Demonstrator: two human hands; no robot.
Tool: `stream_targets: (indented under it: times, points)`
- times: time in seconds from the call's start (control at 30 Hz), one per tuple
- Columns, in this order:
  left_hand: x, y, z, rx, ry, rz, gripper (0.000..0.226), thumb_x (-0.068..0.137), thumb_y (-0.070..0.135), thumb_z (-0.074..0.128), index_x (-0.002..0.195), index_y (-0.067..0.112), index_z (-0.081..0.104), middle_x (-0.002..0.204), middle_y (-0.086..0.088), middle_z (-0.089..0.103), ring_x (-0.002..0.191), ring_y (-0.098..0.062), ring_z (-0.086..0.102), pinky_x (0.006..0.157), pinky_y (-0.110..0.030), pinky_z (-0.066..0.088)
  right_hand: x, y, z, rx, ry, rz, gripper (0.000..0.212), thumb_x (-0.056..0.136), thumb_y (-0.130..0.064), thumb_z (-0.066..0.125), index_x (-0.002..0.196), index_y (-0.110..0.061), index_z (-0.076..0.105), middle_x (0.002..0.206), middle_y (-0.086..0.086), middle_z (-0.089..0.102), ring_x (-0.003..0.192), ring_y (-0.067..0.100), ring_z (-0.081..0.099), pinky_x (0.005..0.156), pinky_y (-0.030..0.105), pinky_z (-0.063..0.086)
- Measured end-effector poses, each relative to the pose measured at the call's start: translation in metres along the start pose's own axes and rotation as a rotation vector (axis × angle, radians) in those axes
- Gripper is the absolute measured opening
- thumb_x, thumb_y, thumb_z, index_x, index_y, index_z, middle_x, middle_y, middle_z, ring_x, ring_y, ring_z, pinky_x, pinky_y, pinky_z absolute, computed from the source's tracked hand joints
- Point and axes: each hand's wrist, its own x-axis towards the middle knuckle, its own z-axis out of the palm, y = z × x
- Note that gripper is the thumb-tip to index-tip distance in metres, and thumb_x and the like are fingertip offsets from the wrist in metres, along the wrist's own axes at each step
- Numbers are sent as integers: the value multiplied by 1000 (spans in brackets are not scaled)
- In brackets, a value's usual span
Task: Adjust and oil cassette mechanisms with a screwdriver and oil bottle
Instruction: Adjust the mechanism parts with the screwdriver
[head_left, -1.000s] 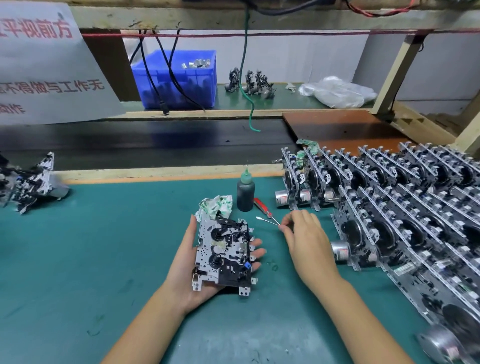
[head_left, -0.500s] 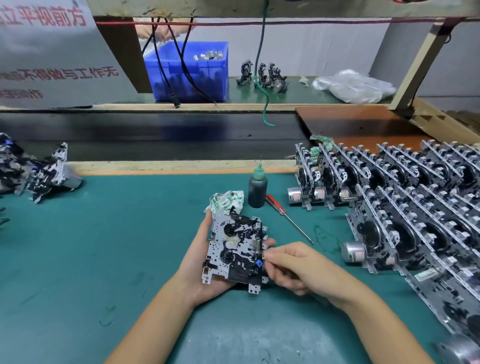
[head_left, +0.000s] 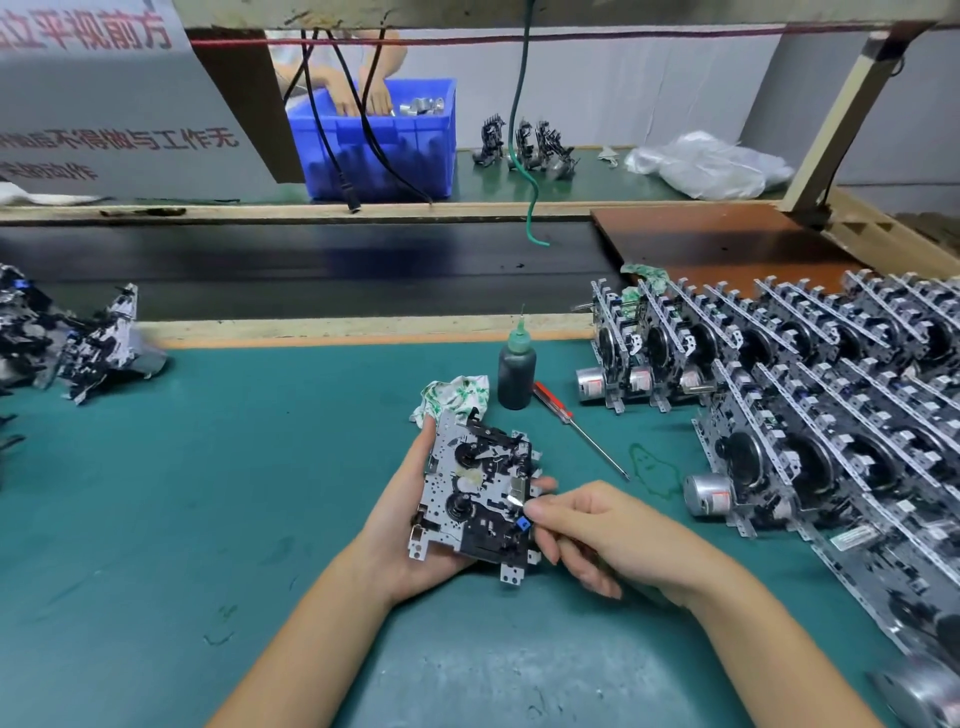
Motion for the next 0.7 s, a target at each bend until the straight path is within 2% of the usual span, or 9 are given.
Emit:
stream_targets:
  times: [0.17, 0.33, 0.47, 0.7]
  points:
    - [0, 0, 0, 23, 30, -8, 83, 84, 73, 37, 120, 3, 64, 132, -26, 53, 119, -36, 56, 99, -47, 45, -1, -1, 2, 10, 8, 11, 46, 100, -32, 42, 59, -12, 51, 33, -4, 34, 30, 8, 27, 36, 17, 21]
    - [-1, -1, 2, 37, 54, -6, 79, 84, 70, 39, 115, 3, 68, 127, -26, 57, 114, -35, 59, 96, -46, 48, 0, -1, 5, 50, -3, 26, 51, 101, -28, 38, 53, -10, 40, 29, -3, 27, 26, 8, 17, 34, 18, 17]
    - [-1, 0, 3, 37, 61, -19, 75, 82, 68, 41, 108, 5, 72, 120, -22, 63, 109, -33, 63, 84, -42, 55, 1, -3, 2, 12, -47, 53, 55, 101, -29, 36, 50, -12, 36, 29, -2, 25, 24, 7, 17, 30, 16, 17]
    - [1, -1, 2, 33, 106, -17, 70, 80, 67, 46, 102, 7, 74, 117, -19, 66, 105, -30, 65, 78, -40, 57, 5, -2, -3, -53, -101, 107, 63, 101, -39, 35, 40, -22, 34, 31, -5, 22, 26, 8, 18, 34, 17, 15]
